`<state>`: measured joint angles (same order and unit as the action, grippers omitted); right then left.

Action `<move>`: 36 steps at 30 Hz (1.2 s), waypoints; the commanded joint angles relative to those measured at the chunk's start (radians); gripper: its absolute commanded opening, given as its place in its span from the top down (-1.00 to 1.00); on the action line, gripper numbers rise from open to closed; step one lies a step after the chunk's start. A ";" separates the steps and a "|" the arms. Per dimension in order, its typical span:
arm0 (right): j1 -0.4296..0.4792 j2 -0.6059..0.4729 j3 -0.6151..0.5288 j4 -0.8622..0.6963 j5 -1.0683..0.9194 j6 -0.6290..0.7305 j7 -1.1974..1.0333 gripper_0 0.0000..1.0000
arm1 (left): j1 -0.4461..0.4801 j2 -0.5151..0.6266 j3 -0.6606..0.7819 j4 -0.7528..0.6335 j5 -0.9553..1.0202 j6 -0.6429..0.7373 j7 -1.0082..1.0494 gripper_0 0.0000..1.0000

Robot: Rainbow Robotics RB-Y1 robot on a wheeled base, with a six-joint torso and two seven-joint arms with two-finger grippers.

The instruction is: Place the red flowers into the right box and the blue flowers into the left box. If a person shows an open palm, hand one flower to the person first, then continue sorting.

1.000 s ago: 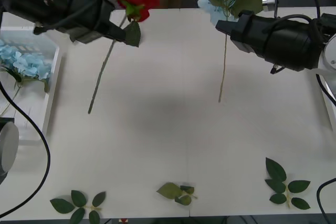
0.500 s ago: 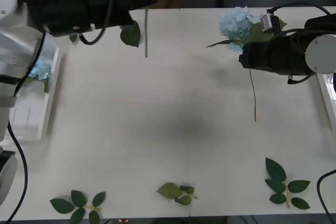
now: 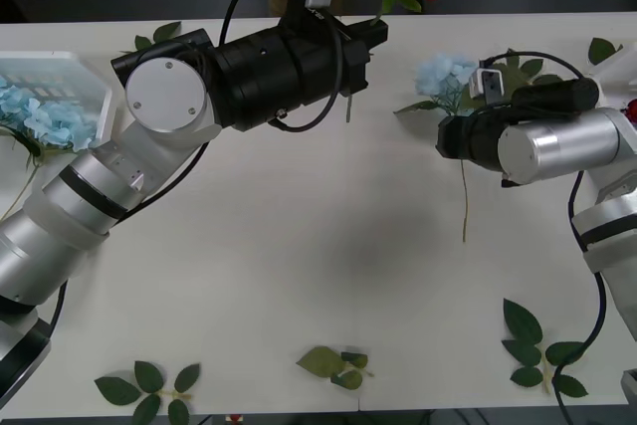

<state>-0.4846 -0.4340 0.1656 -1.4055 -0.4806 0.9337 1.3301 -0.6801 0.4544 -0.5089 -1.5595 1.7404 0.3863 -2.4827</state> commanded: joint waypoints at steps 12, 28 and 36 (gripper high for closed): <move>-0.037 -0.037 -0.021 -0.049 -0.153 0.004 0.027 -0.59 | -0.047 -0.014 0.012 -0.021 0.036 -0.017 -0.050 1.00; 0.175 -0.255 -0.149 -0.219 -1.038 -0.061 0.673 -0.60 | -0.041 -0.014 0.012 -0.019 0.047 0.000 -0.047 1.00; 0.209 -0.213 0.037 -0.121 -1.414 -0.357 1.236 -0.61 | -0.041 -0.014 0.012 -0.019 0.048 0.002 -0.047 1.00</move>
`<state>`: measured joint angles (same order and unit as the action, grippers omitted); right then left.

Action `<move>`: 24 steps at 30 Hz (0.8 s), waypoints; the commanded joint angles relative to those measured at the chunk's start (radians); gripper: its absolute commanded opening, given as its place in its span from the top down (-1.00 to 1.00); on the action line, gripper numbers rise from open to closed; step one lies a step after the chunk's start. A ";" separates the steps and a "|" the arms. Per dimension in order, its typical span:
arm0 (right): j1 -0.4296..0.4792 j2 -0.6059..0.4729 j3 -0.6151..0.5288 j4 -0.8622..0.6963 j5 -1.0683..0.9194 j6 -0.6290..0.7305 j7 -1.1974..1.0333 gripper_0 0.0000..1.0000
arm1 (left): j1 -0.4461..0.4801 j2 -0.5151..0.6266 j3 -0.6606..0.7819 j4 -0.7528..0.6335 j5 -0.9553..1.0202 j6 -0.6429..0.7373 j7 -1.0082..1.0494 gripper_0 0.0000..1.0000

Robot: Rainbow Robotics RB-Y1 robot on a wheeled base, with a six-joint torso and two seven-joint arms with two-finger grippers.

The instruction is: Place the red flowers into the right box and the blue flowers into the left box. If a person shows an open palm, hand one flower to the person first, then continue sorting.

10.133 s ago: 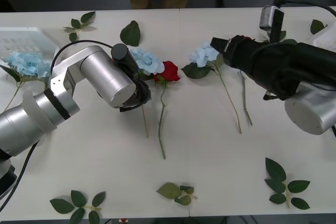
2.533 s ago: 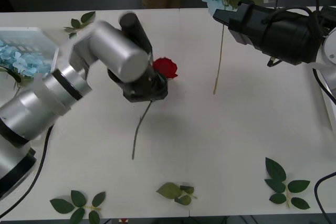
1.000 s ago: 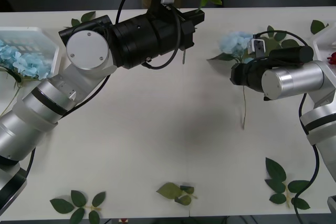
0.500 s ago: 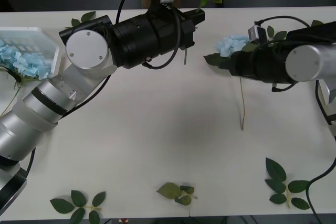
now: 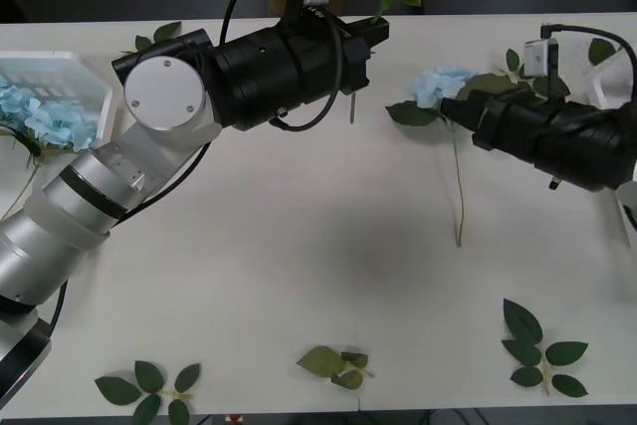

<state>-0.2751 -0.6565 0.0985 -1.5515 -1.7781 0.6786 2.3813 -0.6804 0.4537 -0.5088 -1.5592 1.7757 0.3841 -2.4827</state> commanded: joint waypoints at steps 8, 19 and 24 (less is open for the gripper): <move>-0.061 0.135 0.236 0.028 -0.198 -0.289 0.324 -1.00 | -0.041 -0.013 0.012 -0.019 0.013 0.003 -0.045 1.00; -0.135 0.196 0.366 0.030 -0.371 -0.439 0.324 -1.00 | -0.039 -0.012 0.012 -0.019 0.013 0.003 -0.045 1.00; -0.139 0.228 0.374 0.030 -0.359 -0.461 0.324 -0.96 | -0.039 -0.013 0.012 -0.019 0.013 0.004 -0.045 1.00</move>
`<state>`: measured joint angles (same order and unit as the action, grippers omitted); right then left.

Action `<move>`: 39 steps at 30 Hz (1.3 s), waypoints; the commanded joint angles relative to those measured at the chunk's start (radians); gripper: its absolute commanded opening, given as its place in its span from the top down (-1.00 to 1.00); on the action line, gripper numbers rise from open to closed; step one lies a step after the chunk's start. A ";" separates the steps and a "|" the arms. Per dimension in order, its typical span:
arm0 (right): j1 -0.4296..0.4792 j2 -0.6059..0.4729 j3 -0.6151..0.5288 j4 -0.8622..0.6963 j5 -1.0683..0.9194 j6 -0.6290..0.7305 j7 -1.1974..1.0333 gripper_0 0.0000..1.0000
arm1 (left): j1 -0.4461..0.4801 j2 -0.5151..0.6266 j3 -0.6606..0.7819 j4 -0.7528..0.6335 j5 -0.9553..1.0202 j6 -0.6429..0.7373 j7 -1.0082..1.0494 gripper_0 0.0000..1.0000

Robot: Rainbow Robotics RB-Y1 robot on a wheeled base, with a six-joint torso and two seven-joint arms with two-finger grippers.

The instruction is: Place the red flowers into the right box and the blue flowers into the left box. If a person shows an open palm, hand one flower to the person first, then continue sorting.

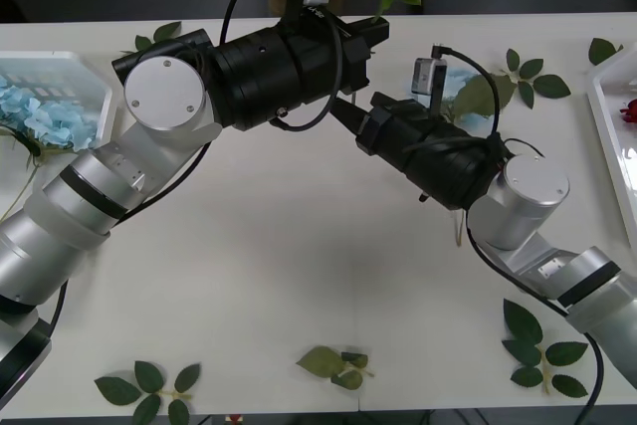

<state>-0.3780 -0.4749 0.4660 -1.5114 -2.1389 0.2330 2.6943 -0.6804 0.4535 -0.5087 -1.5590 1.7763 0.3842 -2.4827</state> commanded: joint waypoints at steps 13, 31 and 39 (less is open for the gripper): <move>-0.071 0.072 0.006 -0.003 0.004 -0.064 0.011 0.11 | -0.037 -0.013 0.012 -0.019 0.012 0.002 -0.045 1.00; -0.125 0.099 0.006 0.086 -0.021 -0.077 0.011 1.00 | -0.037 -0.012 0.010 -0.019 0.012 0.004 -0.045 1.00; -0.116 0.099 0.006 0.086 -0.045 -0.077 0.011 1.00 | -0.037 -0.012 0.010 -0.019 0.012 0.004 -0.048 0.97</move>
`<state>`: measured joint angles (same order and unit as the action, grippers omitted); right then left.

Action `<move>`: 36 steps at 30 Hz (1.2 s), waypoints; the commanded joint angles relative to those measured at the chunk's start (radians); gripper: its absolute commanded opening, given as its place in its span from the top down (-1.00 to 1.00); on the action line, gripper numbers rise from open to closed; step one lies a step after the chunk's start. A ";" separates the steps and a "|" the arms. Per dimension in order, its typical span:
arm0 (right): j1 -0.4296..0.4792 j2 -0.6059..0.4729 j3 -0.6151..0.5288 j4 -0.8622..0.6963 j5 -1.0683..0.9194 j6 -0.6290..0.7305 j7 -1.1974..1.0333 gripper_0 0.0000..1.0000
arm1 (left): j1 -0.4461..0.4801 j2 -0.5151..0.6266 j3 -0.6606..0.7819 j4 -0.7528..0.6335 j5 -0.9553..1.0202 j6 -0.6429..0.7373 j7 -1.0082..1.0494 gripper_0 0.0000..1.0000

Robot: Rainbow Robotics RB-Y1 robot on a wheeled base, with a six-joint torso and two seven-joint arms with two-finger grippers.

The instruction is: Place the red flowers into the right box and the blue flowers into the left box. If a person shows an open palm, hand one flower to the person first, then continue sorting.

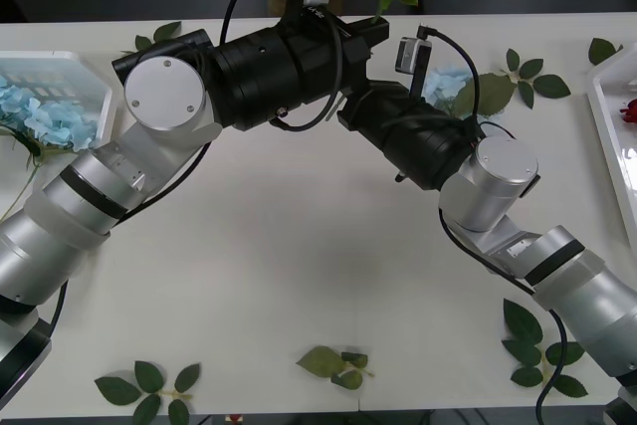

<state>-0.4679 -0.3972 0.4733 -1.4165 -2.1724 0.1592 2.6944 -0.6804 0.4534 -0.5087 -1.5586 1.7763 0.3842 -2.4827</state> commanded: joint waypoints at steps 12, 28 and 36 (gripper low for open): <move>-0.025 0.020 -0.002 -0.009 -0.020 -0.006 0.011 1.00 | -0.037 -0.013 0.009 -0.020 0.037 0.004 -0.050 -1.00; 0.034 -0.333 -0.013 0.045 -0.282 0.206 0.011 1.00 | -0.034 -0.010 0.009 -0.020 0.037 0.004 -0.050 -1.00; -0.035 -0.368 -0.151 0.203 0.062 0.433 -0.292 1.00 | -0.010 0.163 0.096 -0.020 0.022 0.320 -0.085 -1.00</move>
<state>-0.4472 -0.7457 0.3886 -1.2538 -2.2112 0.5369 2.6089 -0.6804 0.5233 -0.4973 -1.5583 1.8021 0.5804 -2.4827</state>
